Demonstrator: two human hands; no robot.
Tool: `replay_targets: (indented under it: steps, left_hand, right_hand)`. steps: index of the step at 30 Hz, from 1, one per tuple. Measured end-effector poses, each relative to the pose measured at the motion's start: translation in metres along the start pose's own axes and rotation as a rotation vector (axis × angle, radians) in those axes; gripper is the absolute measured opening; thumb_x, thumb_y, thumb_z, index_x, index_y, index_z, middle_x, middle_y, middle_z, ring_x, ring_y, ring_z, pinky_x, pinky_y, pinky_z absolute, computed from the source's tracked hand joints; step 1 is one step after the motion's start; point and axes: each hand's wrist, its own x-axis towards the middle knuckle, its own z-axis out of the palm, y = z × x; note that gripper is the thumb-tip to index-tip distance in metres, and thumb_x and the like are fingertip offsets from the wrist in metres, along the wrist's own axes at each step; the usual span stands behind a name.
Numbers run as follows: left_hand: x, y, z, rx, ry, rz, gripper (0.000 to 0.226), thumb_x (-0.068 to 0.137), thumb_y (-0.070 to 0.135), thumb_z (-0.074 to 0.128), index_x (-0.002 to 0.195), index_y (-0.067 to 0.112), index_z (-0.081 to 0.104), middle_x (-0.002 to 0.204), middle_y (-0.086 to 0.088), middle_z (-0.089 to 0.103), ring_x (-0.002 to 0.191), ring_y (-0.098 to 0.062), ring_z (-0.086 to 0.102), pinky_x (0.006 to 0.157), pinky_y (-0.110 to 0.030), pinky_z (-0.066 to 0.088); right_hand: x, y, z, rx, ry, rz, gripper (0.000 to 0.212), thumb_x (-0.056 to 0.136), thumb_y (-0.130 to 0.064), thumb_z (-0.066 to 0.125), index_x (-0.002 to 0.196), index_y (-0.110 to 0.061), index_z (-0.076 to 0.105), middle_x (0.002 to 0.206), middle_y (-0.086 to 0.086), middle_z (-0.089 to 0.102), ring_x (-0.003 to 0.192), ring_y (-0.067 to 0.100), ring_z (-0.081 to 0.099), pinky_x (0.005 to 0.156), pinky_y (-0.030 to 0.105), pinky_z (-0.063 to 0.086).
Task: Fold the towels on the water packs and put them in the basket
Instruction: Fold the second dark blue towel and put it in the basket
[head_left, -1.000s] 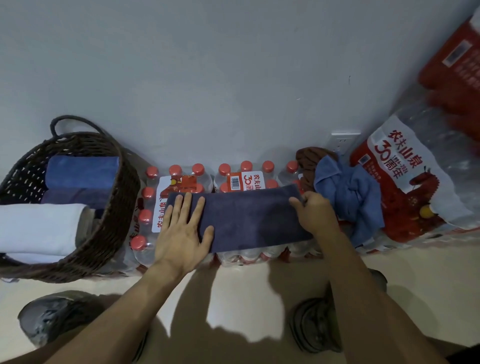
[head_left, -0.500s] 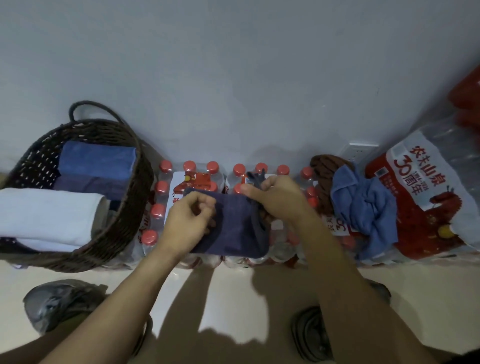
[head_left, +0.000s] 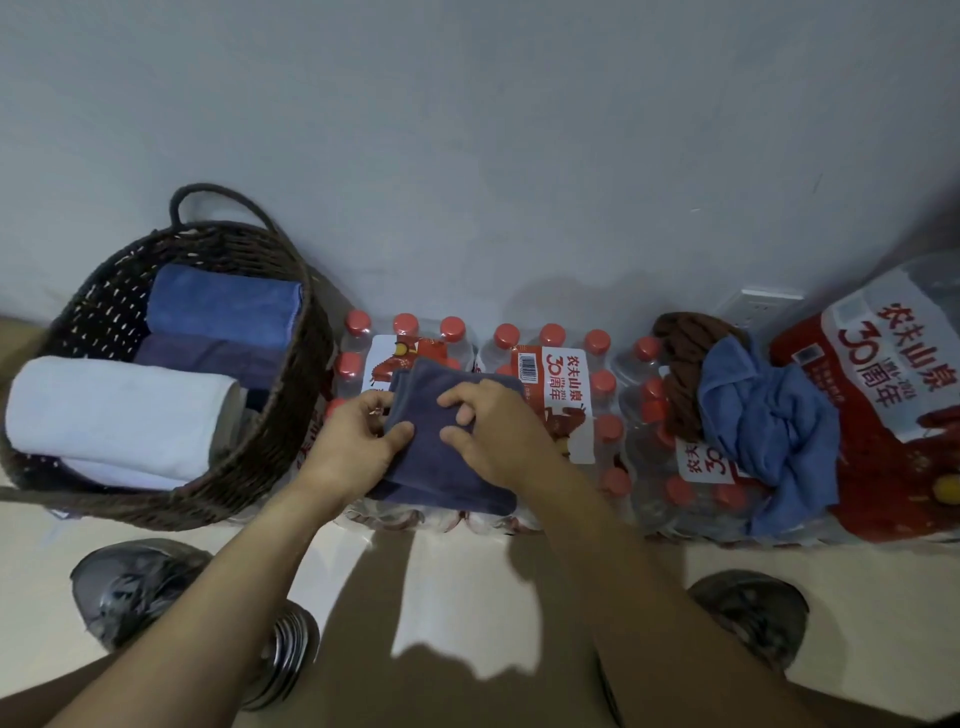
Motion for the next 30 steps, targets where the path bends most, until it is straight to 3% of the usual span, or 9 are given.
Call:
replay_targets:
  steps: [4, 9, 12, 15, 18, 21, 25, 27, 30]
  left_hand:
    - [0.006, -0.003, -0.006, 0.425, 0.156, 0.045, 0.018, 0.084, 0.021, 0.073, 0.096, 0.017, 0.061, 0.079, -0.003, 0.070, 0.080, -0.023, 0.068, 0.073, -0.032, 0.055]
    - [0.004, -0.005, -0.008, 0.786, 0.180, -0.052, 0.039, 0.081, 0.042, 0.073, 0.099, 0.009, 0.061, 0.090, -0.011, 0.069, 0.087, -0.032, 0.066, 0.073, -0.033, 0.053]
    - [0.001, -0.001, -0.009, 0.743, 0.024, -0.136, 0.037, 0.079, 0.047, 0.074, 0.084, 0.011, 0.066, 0.075, -0.005, 0.067, 0.072, -0.022, 0.065, 0.058, -0.025, 0.045]
    - [-0.004, 0.007, -0.007, 0.675, -0.060, -0.161, 0.028, 0.081, 0.037, 0.076, 0.089, 0.013, 0.065, 0.080, -0.006, 0.068, 0.074, -0.021, 0.064, 0.064, -0.029, 0.051]
    - [-0.012, 0.022, 0.000, 0.488, -0.014, -0.079, 0.018, 0.079, 0.020, 0.074, 0.087, 0.012, 0.060, 0.080, -0.008, 0.067, 0.074, -0.023, 0.065, 0.071, -0.039, 0.058]
    - [-0.023, 0.040, -0.001, 0.338, 0.089, 0.079, 0.024, 0.076, 0.011, 0.076, 0.087, 0.016, 0.055, 0.077, -0.003, 0.066, 0.066, -0.023, 0.066, 0.061, -0.038, 0.058]
    - [-0.034, 0.062, -0.005, 0.418, 0.122, 0.441, 0.028, 0.076, 0.016, 0.079, 0.094, 0.024, 0.061, 0.086, 0.011, 0.068, 0.077, -0.005, 0.066, 0.072, -0.027, 0.055]
    - [-0.037, 0.071, -0.004, 0.358, 0.136, 0.527, 0.031, 0.076, 0.020, 0.081, 0.101, 0.027, 0.064, 0.092, 0.014, 0.070, 0.085, 0.003, 0.065, 0.080, -0.021, 0.053]
    - [-0.043, 0.081, 0.001, 0.281, 0.183, 0.605, 0.027, 0.081, 0.025, 0.076, 0.105, 0.030, 0.066, 0.099, 0.018, 0.069, 0.094, 0.003, 0.064, 0.086, -0.020, 0.050]
  right_hand:
    - [-0.002, -0.003, 0.016, -0.051, -0.009, -0.059, 0.046, 0.090, -0.029, 0.066, 0.134, -0.025, 0.054, 0.127, 0.001, 0.050, 0.110, 0.020, 0.056, 0.091, 0.038, 0.050]
    - [-0.002, -0.002, 0.023, -0.132, 0.011, -0.075, 0.050, 0.091, -0.034, 0.064, 0.139, -0.030, 0.049, 0.135, 0.003, 0.045, 0.119, 0.024, 0.052, 0.092, 0.039, 0.050]
    - [0.001, -0.002, 0.026, -0.182, -0.014, -0.058, 0.051, 0.093, -0.034, 0.061, 0.141, -0.033, 0.045, 0.136, 0.004, 0.042, 0.122, 0.025, 0.049, 0.096, 0.039, 0.048]
    - [0.001, -0.002, 0.029, -0.197, -0.052, -0.038, 0.051, 0.093, -0.032, 0.060, 0.141, -0.033, 0.041, 0.135, 0.005, 0.040, 0.121, 0.026, 0.048, 0.098, 0.039, 0.045]
    - [-0.003, -0.002, 0.022, -0.010, -0.036, 0.008, 0.049, 0.091, -0.025, 0.064, 0.136, -0.025, 0.044, 0.116, 0.000, 0.046, 0.101, 0.019, 0.054, 0.096, 0.040, 0.048]
    - [-0.009, -0.004, -0.002, 0.176, 0.110, -0.001, 0.059, 0.083, -0.025, 0.075, 0.132, -0.024, 0.043, 0.103, -0.010, 0.039, 0.084, 0.003, 0.047, 0.083, 0.025, 0.048]
    - [-0.025, -0.013, -0.046, 0.066, 0.283, -0.201, 0.079, 0.067, -0.024, 0.082, 0.136, -0.035, 0.045, 0.128, -0.001, 0.031, 0.120, 0.018, 0.038, 0.102, 0.032, 0.042]
    - [-0.031, -0.019, -0.067, -0.029, 0.313, -0.227, 0.062, 0.065, -0.025, 0.084, 0.120, -0.033, 0.057, 0.128, -0.005, 0.037, 0.121, 0.017, 0.036, 0.103, 0.035, 0.038]
    - [-0.040, -0.020, -0.089, -0.033, 0.272, -0.192, 0.032, 0.067, -0.028, 0.085, 0.088, -0.028, 0.061, 0.102, -0.011, 0.054, 0.101, 0.011, 0.042, 0.091, 0.032, 0.041]
